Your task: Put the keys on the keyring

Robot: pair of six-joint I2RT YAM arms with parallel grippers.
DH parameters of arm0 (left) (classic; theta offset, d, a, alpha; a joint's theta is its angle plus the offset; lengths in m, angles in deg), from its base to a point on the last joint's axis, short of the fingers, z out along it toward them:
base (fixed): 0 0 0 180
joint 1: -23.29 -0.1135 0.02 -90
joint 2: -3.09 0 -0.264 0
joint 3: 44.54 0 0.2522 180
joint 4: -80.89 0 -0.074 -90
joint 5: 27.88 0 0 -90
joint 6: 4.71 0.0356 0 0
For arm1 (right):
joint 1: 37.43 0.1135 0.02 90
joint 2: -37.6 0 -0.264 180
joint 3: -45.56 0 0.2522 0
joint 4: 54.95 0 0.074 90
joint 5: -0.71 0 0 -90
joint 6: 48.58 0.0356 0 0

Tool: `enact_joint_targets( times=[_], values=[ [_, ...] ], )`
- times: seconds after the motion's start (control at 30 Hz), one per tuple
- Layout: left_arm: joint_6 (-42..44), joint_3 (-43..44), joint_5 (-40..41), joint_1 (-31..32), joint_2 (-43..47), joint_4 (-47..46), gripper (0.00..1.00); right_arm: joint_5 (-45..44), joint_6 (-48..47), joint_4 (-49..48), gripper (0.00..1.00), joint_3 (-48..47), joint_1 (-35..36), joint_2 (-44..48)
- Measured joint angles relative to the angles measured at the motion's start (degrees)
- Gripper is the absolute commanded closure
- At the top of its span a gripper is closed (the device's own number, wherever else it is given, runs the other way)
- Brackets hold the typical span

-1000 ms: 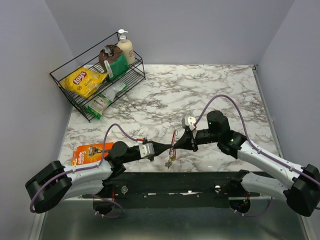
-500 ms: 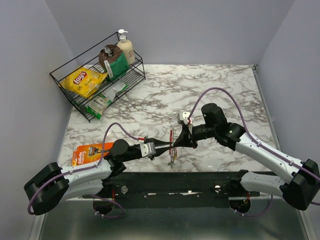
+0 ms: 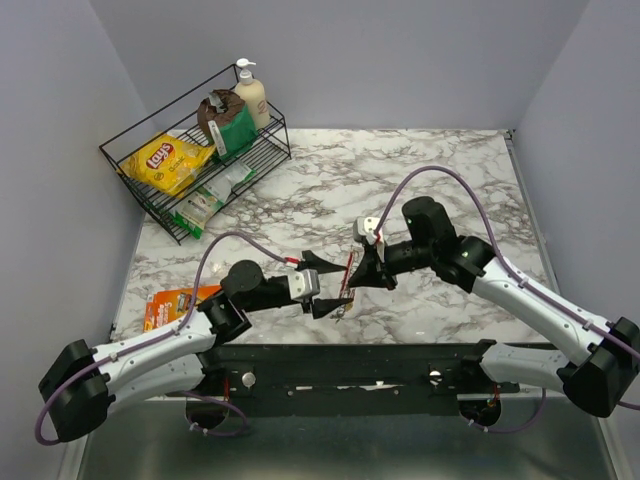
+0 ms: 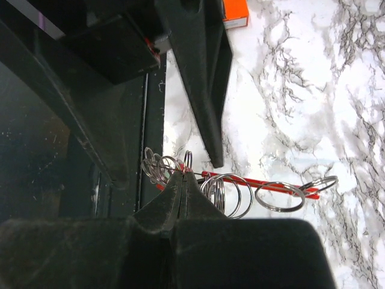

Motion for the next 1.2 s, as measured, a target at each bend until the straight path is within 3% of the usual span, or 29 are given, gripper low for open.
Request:
enact_joint_targets(
  times=[0.2,0.4,0.53,0.77,0.97,1.2],
  values=[
    [-1.7,9.27,1.57,0.02,0.57,13.73,0.22,-0.35,-1.99,5.11,1.0,-1.29,0.0,-0.17],
    [-1.66,19.58,2.1,0.02,-1.14,28.76,0.37,-0.31,-2.84,9.35,1.0,-1.51,0.0,0.15],
    [-0.57,25.46,1.38,-0.17,-3.02,38.53,0.4,0.04,-2.95,11.89,1.0,-1.57,0.0,0.26],
    [2.95,30.36,-7.34,-1.95,-6.12,51.49,0.48,1.31,-2.89,13.88,1.0,-1.57,0.0,2.51],
    [4.61,33.48,-16.28,-2.62,-11.19,56.43,0.51,2.67,-2.71,13.99,1.0,-1.44,0.0,2.82],
    [4.61,33.44,-19.5,-2.67,-14.88,56.57,0.54,3.43,-2.69,13.97,0.99,-1.22,0.0,2.82]
  ],
)
